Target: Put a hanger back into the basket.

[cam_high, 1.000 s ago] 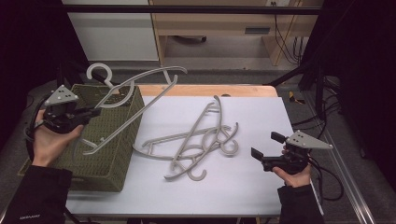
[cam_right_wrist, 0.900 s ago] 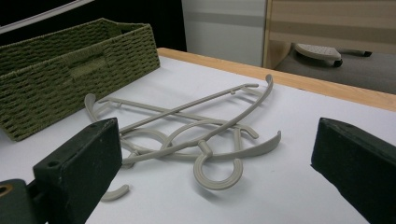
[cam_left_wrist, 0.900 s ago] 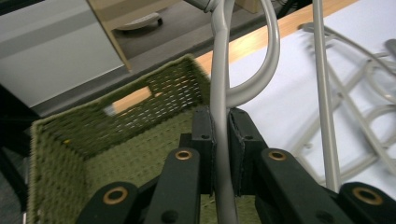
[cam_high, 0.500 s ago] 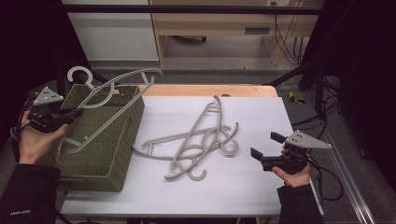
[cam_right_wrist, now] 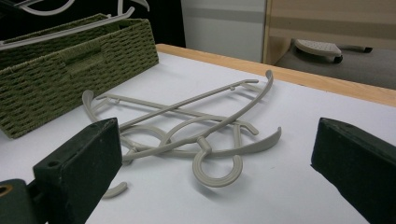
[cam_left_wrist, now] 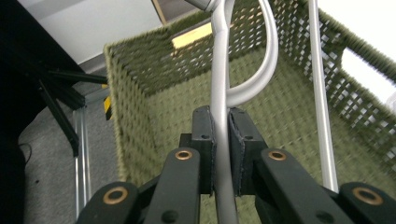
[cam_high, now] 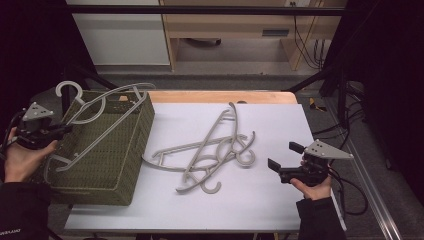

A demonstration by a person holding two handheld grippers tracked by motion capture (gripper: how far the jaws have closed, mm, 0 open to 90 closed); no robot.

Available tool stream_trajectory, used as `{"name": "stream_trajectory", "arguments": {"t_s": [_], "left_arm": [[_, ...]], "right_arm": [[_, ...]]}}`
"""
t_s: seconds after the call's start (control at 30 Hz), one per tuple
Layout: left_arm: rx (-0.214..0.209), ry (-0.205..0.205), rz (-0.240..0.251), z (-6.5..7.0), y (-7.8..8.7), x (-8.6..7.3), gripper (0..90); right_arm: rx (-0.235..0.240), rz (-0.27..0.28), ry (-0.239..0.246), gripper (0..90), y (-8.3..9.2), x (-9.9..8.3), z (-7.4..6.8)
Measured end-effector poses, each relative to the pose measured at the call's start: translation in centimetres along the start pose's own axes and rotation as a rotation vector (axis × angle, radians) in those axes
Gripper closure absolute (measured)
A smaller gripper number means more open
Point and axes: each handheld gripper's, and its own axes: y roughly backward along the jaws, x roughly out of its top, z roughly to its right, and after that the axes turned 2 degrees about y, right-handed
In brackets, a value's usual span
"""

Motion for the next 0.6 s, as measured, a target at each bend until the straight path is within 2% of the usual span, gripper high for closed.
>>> {"name": "stream_trajectory", "arguments": {"t_s": [0.07,0.2,0.33,0.6], "left_arm": [[0.008,0.003,-0.010,-0.4,0.1,-0.7,81.7],[0.011,0.014,0.002,-0.7,0.2,-0.8,81.7],[0.041,-0.020,-0.039,-0.7,-0.2,-0.7,81.7],[0.041,-0.013,-0.034,-1.3,-0.6,-1.4,81.5]], "right_arm": [[-0.003,-0.002,0.002,2.0,0.0,0.0,0.0],[-0.003,-0.002,0.002,2.0,0.0,0.0,0.0],[-0.002,-0.002,0.002,2.0,0.0,0.0,0.0],[0.003,-0.004,0.009,2.0,0.1,0.0,0.1]]}}
